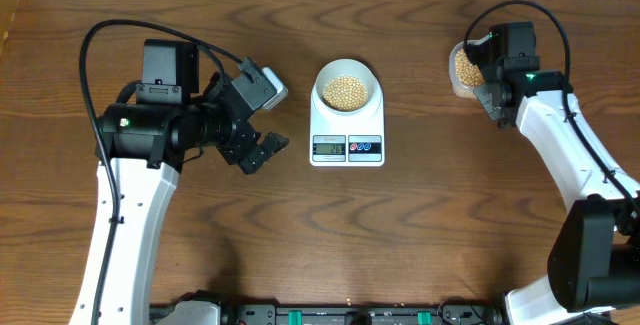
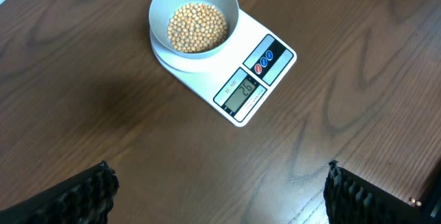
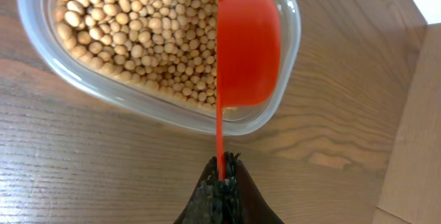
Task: Scoop item into bowl and weigh 50g on scale
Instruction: 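Move the empty scoop back toward the soybean tub with the right gripper, then position the red scoop above the soybean tub with the right gripper, then lower the scoop into the soybeans and scoop with the right gripper, then lift the filled scoop out of the tub with the right gripper, then move the filled scoop over the white bowl on the scale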
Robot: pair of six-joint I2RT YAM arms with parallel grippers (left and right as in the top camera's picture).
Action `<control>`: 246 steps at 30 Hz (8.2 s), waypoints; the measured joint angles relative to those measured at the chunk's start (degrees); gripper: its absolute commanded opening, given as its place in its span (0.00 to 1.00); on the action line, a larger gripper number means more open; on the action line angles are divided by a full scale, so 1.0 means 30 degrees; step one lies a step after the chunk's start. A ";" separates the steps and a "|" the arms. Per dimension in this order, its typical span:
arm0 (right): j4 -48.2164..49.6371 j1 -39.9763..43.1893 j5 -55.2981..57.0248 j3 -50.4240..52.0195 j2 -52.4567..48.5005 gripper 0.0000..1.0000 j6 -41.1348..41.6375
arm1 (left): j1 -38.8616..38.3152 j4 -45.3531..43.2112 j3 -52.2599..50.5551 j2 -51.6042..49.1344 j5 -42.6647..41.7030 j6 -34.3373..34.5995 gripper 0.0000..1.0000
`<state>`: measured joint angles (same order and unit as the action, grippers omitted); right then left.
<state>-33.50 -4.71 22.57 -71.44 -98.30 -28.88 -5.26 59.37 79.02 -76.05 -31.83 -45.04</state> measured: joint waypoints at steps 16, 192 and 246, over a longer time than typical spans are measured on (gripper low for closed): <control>0.0532 0.0576 0.0255 0.0000 0.0000 0.01 0.0000 | 0.0000 0.0000 0.0000 0.0000 0.0000 0.0000 0.98; 0.1071 0.8582 -2.5339 0.0007 -0.1217 0.01 1.0877 | 0.0000 0.0000 0.0000 0.0000 0.0000 0.0000 0.98; 0.3993 -0.2958 -2.0567 0.0015 -0.1217 0.01 0.6288 | 0.0000 0.0000 0.0000 0.0000 0.0000 0.0000 0.98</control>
<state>-21.52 -13.58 -39.13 -71.40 -101.95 -10.02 -5.26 59.37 79.02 -76.05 -31.83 -45.04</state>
